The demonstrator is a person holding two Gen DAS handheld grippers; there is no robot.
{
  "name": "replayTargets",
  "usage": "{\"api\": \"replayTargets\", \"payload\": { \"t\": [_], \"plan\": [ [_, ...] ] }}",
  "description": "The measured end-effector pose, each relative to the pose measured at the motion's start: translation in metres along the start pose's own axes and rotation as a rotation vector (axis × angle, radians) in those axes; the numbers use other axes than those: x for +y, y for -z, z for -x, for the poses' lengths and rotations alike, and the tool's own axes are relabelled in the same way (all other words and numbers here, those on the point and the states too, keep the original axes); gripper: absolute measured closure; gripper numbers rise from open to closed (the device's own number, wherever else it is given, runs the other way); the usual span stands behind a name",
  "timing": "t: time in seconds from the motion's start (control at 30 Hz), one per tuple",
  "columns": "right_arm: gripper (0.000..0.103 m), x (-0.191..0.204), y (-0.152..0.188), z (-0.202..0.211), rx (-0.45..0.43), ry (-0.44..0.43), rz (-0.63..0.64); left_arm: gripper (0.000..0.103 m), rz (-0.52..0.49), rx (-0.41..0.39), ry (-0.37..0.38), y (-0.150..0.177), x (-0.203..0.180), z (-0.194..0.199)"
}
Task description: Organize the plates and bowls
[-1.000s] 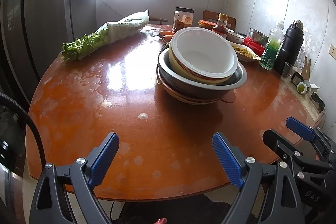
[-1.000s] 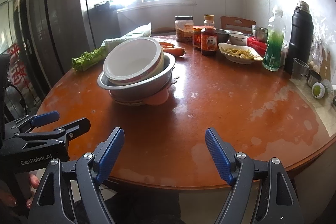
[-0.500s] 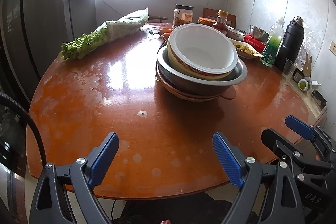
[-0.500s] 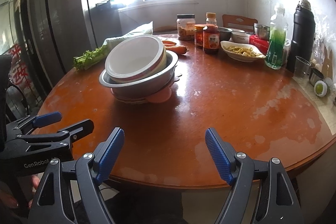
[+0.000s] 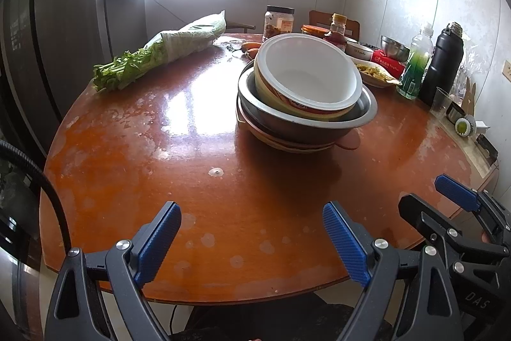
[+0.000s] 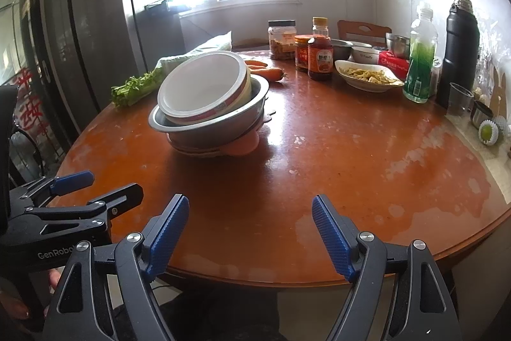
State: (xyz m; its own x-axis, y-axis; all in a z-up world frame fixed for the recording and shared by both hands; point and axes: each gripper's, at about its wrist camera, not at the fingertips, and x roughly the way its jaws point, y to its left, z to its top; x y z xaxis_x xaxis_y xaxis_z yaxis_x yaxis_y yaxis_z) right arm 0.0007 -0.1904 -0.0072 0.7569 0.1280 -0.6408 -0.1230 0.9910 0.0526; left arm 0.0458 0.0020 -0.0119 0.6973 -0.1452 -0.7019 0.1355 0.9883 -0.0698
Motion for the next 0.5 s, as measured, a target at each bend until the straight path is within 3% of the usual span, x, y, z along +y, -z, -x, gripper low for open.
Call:
{"api": "replayTargets", "payload": {
  "t": [0.5],
  "plan": [
    [0.022, -0.006, -0.002, -0.013, 0.014, -0.003, -0.002, 0.012, 0.007, 0.011, -0.028, -0.008, 0.006, -0.011]
  ]
}}
